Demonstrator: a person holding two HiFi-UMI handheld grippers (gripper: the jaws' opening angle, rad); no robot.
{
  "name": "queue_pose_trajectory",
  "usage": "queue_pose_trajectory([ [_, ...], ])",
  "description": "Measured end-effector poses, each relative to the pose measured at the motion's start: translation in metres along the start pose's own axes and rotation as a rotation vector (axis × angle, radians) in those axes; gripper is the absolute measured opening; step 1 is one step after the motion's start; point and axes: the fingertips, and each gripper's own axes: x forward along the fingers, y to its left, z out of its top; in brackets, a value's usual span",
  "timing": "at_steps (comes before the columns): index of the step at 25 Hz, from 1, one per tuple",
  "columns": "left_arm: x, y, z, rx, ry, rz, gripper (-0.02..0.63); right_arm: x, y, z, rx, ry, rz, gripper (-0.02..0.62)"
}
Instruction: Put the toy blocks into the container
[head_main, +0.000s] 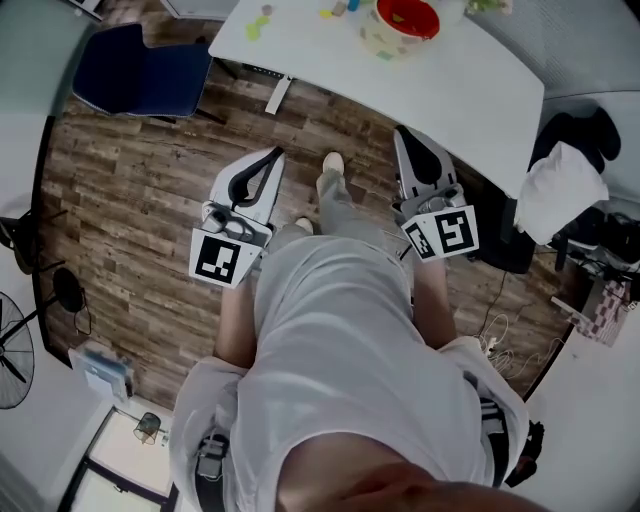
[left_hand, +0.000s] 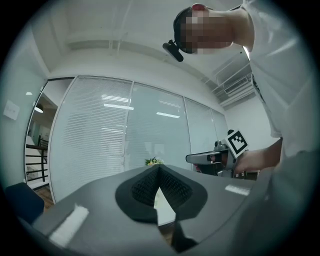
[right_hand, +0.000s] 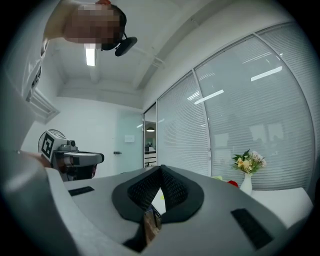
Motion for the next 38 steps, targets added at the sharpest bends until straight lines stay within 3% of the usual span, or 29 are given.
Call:
queue_pose_trajectory([
  [8,0.092,0.060,0.008,0.040,0.032,0.095,-0.005,0.100,-0.088,-0.015,0.040,0.052,0.065,-0.001],
  [13,0.135,0.091,0.015,0.067,0.035,0.141,-0.005,0.154,-0.143,-0.037,0.037,0.110,0.049,0.000],
  [17,0.166,0.109,0.012,0.073,0.041,0.132,-0.005,0.191,-0.169,-0.060,0.034,0.164,0.018,0.000],
  [27,0.235,0.171,0.006,0.015,0.002,0.057,-0.005,0.300,-0.180,-0.116,0.020,0.247,-0.141,-0.003],
  [30,0.245,0.190,0.002,0.008,0.008,0.036,-0.005,0.342,-0.187,-0.155,0.021,0.330,-0.188,-0.006],
  [34,0.248,0.209,-0.007,-0.019,0.021,0.024,-0.005,0.385,-0.213,-0.214,0.014,0.486,-0.323,-0.012],
  [35,0.248,0.212,-0.009,-0.026,0.026,0.020,-0.005,0.392,-0.223,-0.228,0.007,0.530,-0.362,0.002],
  [38,0.246,0.223,-0.017,-0.050,0.043,0.009,-0.005,0.407,-0.252,-0.269,0.056,0.633,-0.466,0.165],
])
